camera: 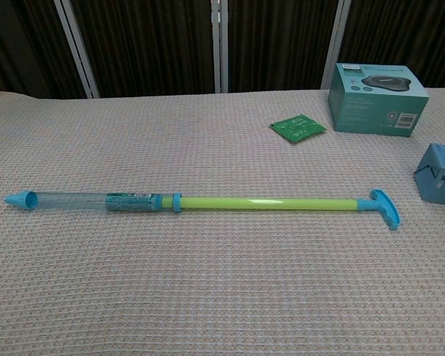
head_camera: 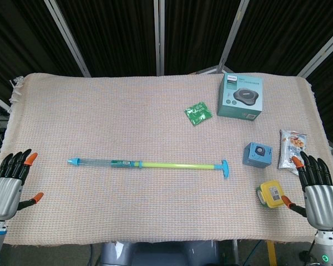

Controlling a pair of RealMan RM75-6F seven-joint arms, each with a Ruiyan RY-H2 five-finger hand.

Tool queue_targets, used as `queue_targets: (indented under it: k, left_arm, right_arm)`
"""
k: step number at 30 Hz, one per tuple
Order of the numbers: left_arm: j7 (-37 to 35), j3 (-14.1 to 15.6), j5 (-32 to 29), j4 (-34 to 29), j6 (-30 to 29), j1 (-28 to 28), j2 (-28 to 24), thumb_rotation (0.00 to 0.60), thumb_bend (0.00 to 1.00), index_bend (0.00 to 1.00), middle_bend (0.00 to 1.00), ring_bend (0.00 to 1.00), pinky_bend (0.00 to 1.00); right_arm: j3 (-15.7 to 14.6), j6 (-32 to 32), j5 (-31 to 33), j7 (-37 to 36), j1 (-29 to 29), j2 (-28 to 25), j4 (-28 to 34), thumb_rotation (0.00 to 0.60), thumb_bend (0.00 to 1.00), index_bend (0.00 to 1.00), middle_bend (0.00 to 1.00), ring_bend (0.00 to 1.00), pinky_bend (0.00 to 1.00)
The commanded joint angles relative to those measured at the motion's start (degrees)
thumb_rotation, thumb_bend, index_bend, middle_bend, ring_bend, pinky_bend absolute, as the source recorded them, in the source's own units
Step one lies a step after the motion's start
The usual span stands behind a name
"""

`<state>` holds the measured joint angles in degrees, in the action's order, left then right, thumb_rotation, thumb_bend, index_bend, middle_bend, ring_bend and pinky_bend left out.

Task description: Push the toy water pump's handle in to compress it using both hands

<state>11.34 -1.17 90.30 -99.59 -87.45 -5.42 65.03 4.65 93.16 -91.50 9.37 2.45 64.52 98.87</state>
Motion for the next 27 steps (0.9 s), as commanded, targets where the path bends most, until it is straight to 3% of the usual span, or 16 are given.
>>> queue_targets:
  k: [1,6,8,9,10,11,13,14,18,22,27]
  left_arm:
    - [0.17,0.04,-0.05,-0.16,-0.01,0.08,-0.08,0.6,0.0,0.0,0.0,0.0,0.0]
    - [0.4,0.14,-0.14,-0.44,0.18,0.13,-0.19,0.6,0.0,0.0,0.0,0.0,0.0]
    - [0.49,0.14,0.04,-0.42,-0.05,0.21,-0.22,0.6,0.0,0.0,0.0,0.0,0.0]
    - [0.58,0.14,0.12,-0.35,-0.11,0.23,-0.21,0.6,0.0,0.0,0.0,0.0,0.0]
    - [0.62,0.11,0.07,-0.32,-0.05,0.2,-0.18,0.6,0.0,0.0,0.0,0.0,0.0]
    - [0.61,0.09,-0.03,-0.31,0.06,0.17,-0.14,0.6,0.0,0.0,0.0,0.0,0.0]
    - [0.56,-0.02,-0.47,-0.13,0.59,-0.03,0.05,0.6,0.0,0.0,0.0,0.0,0.0]
    - [0.7,-0.16,-0.9,0.12,1.08,-0.25,0.24,0.6,0.0,0.0,0.0,0.0,0.0]
    - [2.02,-1.19,-3.84,1.42,3.51,-1.36,1.66,0.6,0.0,0.0,0.0,0.0,0.0]
    - [3.14,-1.57,-4.82,2.02,4.4,-1.92,2.5,0.6,0.0,0.0,0.0,0.0,0.0]
    - [3.92,-1.91,-5.89,2.39,5.26,-2.45,3.14,0.6,0.0,0.0,0.0,0.0,0.0]
  right_arm:
    - [0.01,-0.44,0.32,0.14,0.11,0.02,0.11,0.6,0.0,0.0,0.0,0.0,0.0]
    - [-0.09,-3.46,1.34,-0.16,1.34,0.7,0.01,0.6,0.0,0.0,0.03,0.01,0.0]
    - [0.11,-5.44,1.92,-0.25,2.41,1.02,0.05,0.6,0.0,0.0,0.22,0.21,0.03]
    - [0.46,-6.69,2.13,-0.12,3.33,1.3,-0.1,0.6,0.0,0.0,0.4,0.38,0.15]
    - [0.8,-8.27,2.39,0.15,4.43,1.64,-0.39,0.6,0.0,0.0,0.61,0.6,0.35]
    - [1.01,-9.51,2.61,0.29,5.25,1.85,-0.56,0.6,0.0,0.0,0.75,0.75,0.61]
    - [1.85,-13.64,3.42,-0.15,8.07,2.59,-0.99,0.6,0.0,0.03,0.86,0.86,0.89]
    - [2.43,-17.03,4.52,-0.62,10.13,2.9,-1.12,0.6,0.0,0.06,0.9,0.91,0.97]
    - [6.32,-31.85,12.28,3.86,20.02,6.56,-3.07,0.6,0.0,0.17,0.97,0.99,1.0]
    - [7.85,-38.45,19.57,7.24,24.58,9.47,-4.35,0.6,0.0,0.24,1.0,1.0,1.0]
    - [8.44,-41.91,27.0,12.02,29.01,14.98,-7.97,0.6,0.05,0.37,1.0,1.0,1.0]
